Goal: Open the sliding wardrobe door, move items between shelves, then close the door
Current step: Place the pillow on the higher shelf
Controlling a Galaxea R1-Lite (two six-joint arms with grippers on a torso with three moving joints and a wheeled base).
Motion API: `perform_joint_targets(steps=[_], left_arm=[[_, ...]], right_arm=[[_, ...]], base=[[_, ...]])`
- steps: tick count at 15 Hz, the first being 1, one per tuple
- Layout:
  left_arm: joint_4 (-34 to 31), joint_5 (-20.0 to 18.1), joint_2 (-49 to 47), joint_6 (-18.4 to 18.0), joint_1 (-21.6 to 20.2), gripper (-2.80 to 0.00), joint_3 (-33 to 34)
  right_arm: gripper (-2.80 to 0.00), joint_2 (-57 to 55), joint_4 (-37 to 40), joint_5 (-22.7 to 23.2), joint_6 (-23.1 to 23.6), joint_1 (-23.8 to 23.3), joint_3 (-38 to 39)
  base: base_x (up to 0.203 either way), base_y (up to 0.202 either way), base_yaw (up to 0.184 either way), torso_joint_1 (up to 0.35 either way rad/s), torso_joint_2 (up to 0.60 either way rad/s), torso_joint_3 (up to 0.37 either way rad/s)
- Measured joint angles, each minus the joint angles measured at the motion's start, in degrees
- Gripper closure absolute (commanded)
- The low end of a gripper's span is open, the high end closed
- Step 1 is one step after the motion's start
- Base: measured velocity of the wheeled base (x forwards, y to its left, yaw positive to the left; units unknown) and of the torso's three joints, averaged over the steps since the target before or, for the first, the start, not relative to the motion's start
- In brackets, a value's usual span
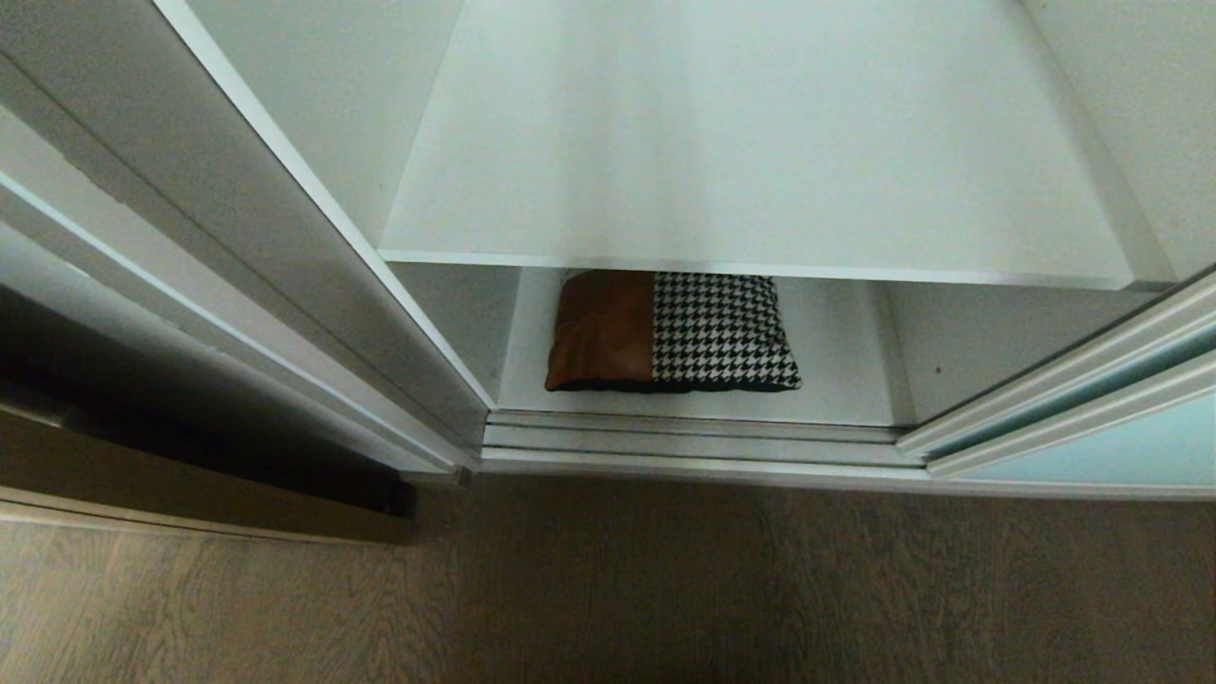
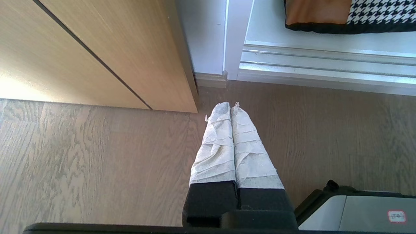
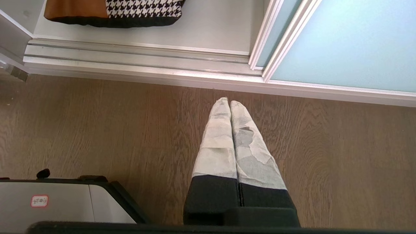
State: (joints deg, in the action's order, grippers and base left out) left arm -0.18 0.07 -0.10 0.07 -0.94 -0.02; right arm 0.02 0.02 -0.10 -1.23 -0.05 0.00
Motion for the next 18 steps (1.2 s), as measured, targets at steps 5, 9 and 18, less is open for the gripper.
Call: perform_joint_targets(steps=[5, 9, 18], left_arm=[[-2.1, -0.3, -3.1, -0.9, -0.1, 0.0, -1.2], [-4.7, -5.9, -16.6, 3.8, -0.1, 0.0, -8.8], [9.9, -23.2, -69.9, 14.4, 0.6, 0.0, -21.7]], right_arm=[[0.0, 0.0, 0.0, 0.0, 0.0, 0.0, 0.0], [0.0, 0.0, 0.0, 0.0, 0.0, 0.0, 0.0], [0.0, 0.0, 0.0, 0.0, 0.0, 0.0, 0.0]], base=[[0.0, 0.0, 0.0, 0.0, 0.0, 0.0], [0.0, 0.0, 0.0, 0.0, 0.0, 0.0], [0.0, 0.0, 0.0, 0.0, 0.0, 0.0]])
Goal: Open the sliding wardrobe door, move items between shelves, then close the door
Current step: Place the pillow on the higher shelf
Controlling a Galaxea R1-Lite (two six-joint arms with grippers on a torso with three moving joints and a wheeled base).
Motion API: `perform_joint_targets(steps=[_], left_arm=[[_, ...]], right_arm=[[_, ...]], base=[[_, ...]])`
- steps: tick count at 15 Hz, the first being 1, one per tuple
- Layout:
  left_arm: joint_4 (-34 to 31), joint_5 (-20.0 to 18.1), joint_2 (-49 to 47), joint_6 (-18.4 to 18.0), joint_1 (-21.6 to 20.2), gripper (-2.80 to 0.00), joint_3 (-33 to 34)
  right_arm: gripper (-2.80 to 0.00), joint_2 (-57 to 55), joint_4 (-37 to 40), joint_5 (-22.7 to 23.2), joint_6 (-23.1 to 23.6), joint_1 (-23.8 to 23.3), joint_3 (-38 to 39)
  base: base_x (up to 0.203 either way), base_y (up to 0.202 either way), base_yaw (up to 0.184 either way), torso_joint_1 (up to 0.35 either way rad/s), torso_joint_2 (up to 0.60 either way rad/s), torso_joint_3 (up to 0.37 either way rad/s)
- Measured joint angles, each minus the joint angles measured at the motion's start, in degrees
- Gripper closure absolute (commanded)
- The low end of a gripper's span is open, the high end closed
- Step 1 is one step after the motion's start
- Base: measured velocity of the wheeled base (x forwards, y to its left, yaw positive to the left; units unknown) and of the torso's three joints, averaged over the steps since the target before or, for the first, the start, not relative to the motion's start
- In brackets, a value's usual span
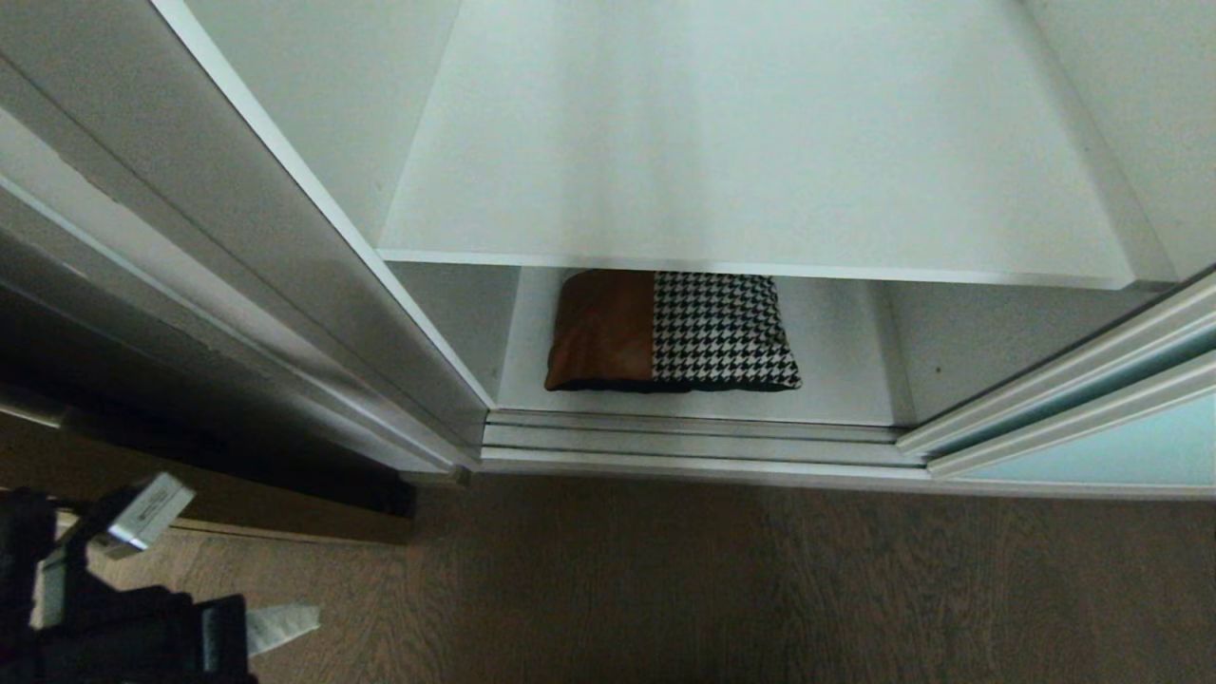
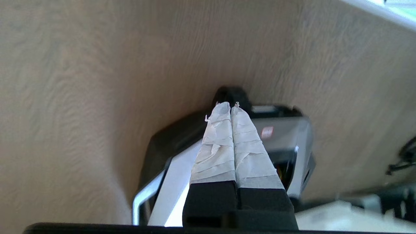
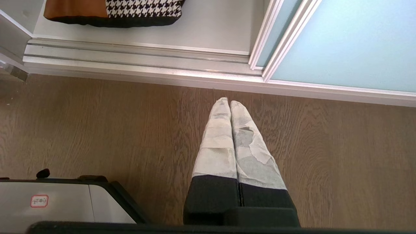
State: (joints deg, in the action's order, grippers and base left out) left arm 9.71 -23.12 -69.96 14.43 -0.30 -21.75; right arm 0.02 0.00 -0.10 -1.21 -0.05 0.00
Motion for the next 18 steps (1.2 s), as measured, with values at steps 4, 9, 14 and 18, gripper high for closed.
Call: perform_joint_targets(steps=[4, 9, 14, 18], left_arm=[[16.4, 5.2, -17.2, 4.1, 9.3, 0.0, -1.9], [31.5, 14.1, -32.1, 7.6, 18.5, 0.0, -2.4], [45.7, 22.6, -45.4, 9.9, 22.7, 0.0, -4.4], [45.3, 24.0, -50.9, 10.2, 23.3, 0.0, -10.1]], right_arm=[[0.0, 0.0, 0.0, 0.0, 0.0, 0.0, 0.0], [0.0, 0.0, 0.0, 0.0, 0.0, 0.0, 0.0], [0.0, 0.0, 0.0, 0.0, 0.0, 0.0, 0.0], [0.0, 0.0, 0.0, 0.0, 0.0, 0.0, 0.0]], base=[[0.0, 0.0, 0.0, 0.0, 0.0, 0.0], [0.0, 0.0, 0.0, 0.0, 0.0, 0.0], [0.0, 0.0, 0.0, 0.0, 0.0, 0.0], [0.0, 0.0, 0.0, 0.0, 0.0, 0.0]])
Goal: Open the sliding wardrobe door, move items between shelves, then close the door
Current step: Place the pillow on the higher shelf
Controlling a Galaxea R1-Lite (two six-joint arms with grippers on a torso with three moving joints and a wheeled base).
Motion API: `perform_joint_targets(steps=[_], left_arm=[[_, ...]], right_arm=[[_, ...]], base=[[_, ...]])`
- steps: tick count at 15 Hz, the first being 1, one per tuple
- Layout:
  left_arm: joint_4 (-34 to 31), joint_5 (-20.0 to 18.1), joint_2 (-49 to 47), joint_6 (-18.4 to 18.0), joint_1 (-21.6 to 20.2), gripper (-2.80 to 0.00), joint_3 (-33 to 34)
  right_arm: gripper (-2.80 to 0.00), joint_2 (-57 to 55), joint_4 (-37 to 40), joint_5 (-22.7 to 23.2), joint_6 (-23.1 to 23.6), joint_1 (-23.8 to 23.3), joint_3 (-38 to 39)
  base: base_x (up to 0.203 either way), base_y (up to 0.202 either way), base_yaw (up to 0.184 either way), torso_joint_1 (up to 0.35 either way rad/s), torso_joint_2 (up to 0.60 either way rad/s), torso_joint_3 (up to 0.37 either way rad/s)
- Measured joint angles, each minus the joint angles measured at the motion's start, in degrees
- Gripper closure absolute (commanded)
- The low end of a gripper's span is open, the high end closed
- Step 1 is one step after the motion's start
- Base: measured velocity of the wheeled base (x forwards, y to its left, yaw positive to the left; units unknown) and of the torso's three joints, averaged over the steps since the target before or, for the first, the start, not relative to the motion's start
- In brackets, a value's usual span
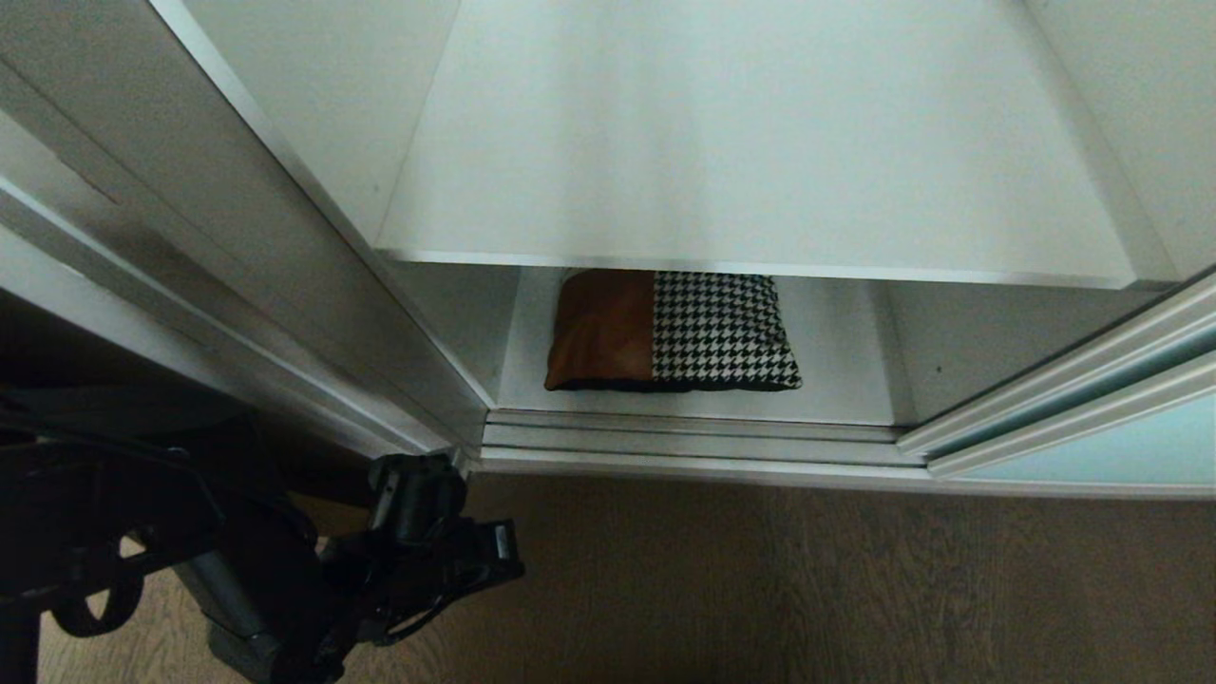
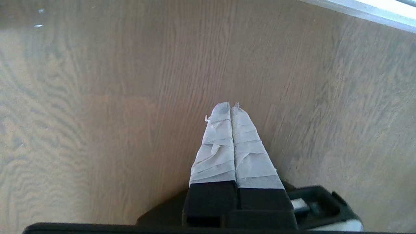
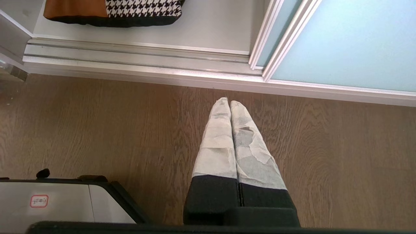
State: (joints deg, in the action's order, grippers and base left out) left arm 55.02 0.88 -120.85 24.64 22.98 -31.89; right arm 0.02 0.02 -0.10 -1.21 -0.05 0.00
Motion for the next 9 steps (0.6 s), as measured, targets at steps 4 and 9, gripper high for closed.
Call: perform_joint_targets(steps=[4, 9], left_arm=[[-4.4, 0.2, -3.1, -0.4, -0.7, -2.8, -9.1], [-5.6, 3.1, -8.0, -0.5, -1.5, -2.8, -18.2]], right_arm=[[0.0, 0.0, 0.0, 0.0, 0.0, 0.0, 0.0], [0.0, 0.0, 0.0, 0.0, 0.0, 0.0, 0.0]], base=[[0.0, 0.0, 0.0, 0.0, 0.0, 0.0], [0.0, 0.0, 0.0, 0.0, 0.0, 0.0]])
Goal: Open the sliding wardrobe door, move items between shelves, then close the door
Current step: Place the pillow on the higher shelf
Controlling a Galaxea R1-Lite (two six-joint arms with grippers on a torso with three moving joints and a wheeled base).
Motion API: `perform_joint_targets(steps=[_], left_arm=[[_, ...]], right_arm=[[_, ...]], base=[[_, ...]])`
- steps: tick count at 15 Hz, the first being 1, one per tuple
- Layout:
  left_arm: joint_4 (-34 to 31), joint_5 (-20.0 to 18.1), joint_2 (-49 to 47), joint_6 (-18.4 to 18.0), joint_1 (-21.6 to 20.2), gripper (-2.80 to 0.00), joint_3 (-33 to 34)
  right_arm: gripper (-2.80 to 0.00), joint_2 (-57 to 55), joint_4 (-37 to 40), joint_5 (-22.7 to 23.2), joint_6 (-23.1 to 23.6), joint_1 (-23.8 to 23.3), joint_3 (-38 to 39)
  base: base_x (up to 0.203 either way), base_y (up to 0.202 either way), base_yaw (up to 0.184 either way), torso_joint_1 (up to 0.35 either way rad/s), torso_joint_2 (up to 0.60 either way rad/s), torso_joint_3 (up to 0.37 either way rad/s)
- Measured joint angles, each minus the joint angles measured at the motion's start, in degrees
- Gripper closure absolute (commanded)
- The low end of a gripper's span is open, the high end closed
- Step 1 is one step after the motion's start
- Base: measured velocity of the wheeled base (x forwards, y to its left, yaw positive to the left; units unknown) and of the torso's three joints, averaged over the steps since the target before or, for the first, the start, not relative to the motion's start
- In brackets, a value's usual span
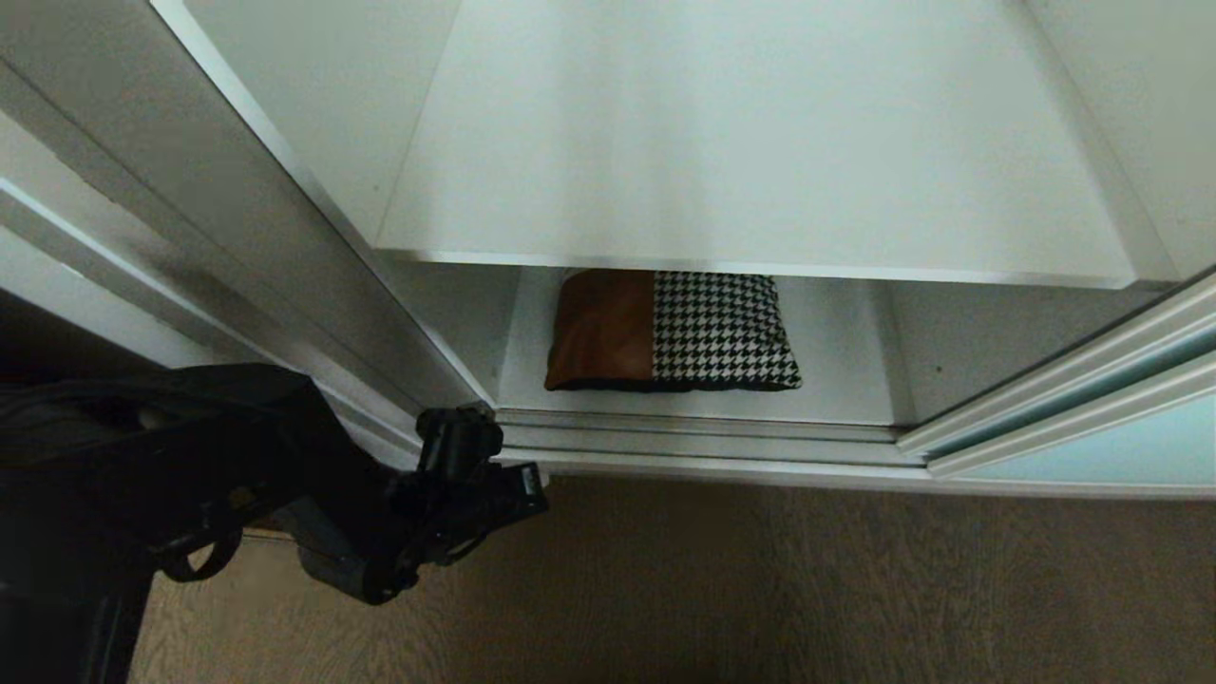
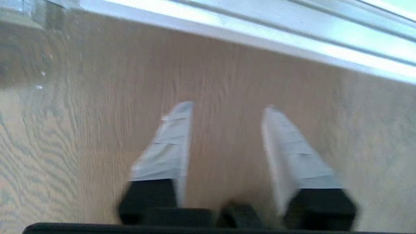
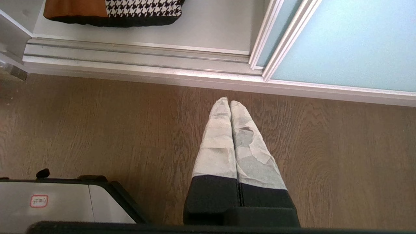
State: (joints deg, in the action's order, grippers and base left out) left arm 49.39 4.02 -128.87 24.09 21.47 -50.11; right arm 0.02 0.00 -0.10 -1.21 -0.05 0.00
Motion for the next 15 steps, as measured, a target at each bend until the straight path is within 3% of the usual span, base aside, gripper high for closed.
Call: perform_joint_targets(steps=[9, 15], left_arm=[[5.4, -0.6, -7.5, -1.2, -0.3, -2.8, -10.8], [8.0, -8.7, -6.9, -10.8, -2.9, -2.8, -12.1]], right_arm=[[0.0, 0.0, 0.0, 0.0, 0.0, 0.0, 0.0], [0.0, 0.0, 0.0, 0.0, 0.0, 0.0, 0.0]], base=[[0.0, 0.0, 0.0, 0.0, 0.0, 0.0], [0.0, 0.0, 0.0, 0.0, 0.0, 0.0]])
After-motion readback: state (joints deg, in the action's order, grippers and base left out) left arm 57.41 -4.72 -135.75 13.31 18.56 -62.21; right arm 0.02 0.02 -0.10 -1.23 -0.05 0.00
